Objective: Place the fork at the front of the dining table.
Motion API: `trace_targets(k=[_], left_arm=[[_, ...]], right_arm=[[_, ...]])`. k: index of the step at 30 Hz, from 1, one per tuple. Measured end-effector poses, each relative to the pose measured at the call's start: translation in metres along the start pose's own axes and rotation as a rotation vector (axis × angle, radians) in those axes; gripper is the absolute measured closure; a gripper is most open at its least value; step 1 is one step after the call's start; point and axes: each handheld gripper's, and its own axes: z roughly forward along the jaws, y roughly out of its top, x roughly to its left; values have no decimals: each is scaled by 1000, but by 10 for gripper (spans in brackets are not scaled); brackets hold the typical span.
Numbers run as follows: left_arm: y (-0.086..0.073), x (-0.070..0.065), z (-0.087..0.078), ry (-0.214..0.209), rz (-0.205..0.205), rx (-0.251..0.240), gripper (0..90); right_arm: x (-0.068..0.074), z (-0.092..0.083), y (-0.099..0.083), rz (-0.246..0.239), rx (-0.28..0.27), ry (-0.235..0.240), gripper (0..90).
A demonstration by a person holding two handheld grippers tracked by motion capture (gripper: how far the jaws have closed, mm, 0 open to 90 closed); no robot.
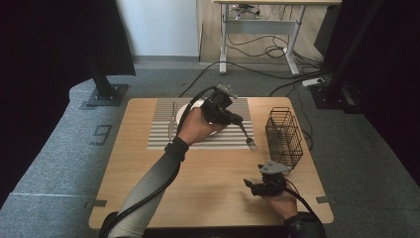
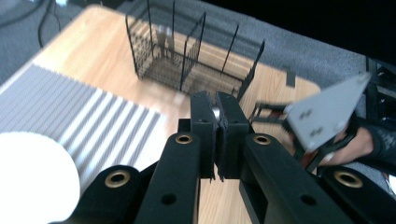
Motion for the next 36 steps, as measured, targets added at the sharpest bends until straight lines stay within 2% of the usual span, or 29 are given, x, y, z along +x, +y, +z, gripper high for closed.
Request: trace_targets(k=[4, 7, 12, 18, 22, 27, 30, 36], left_arm=[[-22, 7, 9, -15, -48, 20, 873], [-32, 10, 16, -24, -69, 33, 872], [-44, 13, 25, -41, -94, 45, 873], [-51, 14, 30, -52, -111, 45, 872], [-52, 15, 32, -66, -120, 41, 872], [-51, 14, 33, -62, -124, 43, 872], [-51, 15, 34, -63, -129, 41, 872], [-52, 17, 35, -69, -144, 13, 868]], right_arm=[[0, -3, 10, -4, -29, -34, 303], [0, -1, 20, 1, -51, -26, 377], [-1, 11, 41, -21, -73, -15, 491], [1, 25, 54, -24, -79, -1, 629], [5, 30, 57, -23, -88, -10, 692], [10, 34, 57, -44, -100, -63, 802], [12, 35, 57, -59, -99, -80, 814], [19, 36, 56, -121, -106, -115, 850]])
